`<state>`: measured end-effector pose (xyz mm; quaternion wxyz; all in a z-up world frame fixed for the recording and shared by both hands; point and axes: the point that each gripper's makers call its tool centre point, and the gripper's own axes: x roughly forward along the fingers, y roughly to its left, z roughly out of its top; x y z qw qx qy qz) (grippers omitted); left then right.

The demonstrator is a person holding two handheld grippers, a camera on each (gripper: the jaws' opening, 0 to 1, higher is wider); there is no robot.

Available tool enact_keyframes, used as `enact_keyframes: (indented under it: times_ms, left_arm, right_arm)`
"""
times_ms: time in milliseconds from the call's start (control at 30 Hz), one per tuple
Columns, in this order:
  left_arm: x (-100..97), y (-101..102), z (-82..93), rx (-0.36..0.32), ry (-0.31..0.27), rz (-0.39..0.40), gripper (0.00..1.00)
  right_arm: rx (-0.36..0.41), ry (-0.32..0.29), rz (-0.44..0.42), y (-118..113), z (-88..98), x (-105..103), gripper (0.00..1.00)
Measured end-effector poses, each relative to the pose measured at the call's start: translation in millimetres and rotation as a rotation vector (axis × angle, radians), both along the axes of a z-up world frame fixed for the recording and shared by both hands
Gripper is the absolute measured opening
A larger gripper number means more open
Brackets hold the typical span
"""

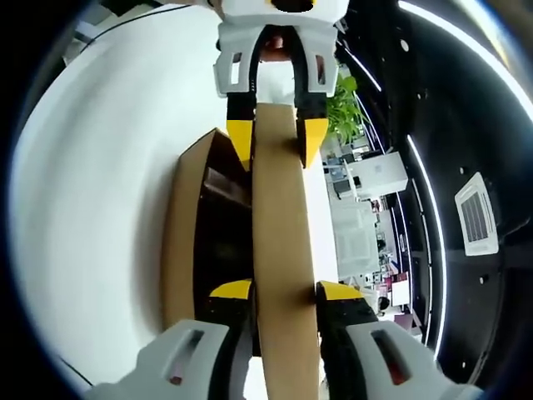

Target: Operate the shoe box by opening the lid, removing the specified soft item, and placing it in the target area until the item is outside and the box remains undamaged.

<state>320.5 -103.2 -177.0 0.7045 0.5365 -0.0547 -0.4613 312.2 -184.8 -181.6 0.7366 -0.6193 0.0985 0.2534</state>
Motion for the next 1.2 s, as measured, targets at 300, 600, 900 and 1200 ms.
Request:
enact_keyframes:
  times_ms: [300, 600, 900, 1200]
  left_arm:
    - [-0.1, 0.1, 0.6, -0.002, -0.001, -0.001, 0.3]
    - [-12.4, -0.4, 13.6, -0.037, -0.009, -0.027, 0.3]
    - [-50.4, 7.9, 19.4, -0.115, 0.107, -0.105, 0.33]
    - [-65.3, 14.0, 8.5, -0.169, 0.235, -0.15, 0.34]
  right_arm:
    - [-0.001, 0.003, 0.002, 0.5, 0.3, 0.1, 0.28]
    - [0.007, -0.003, -0.004, 1.0, 0.8, 0.3, 0.28]
    - [0.005, -0.002, -0.005, 0.8, 0.6, -0.1, 0.28]
    - [0.004, 0.0, -0.006, 0.9, 0.9, 0.0, 0.28]
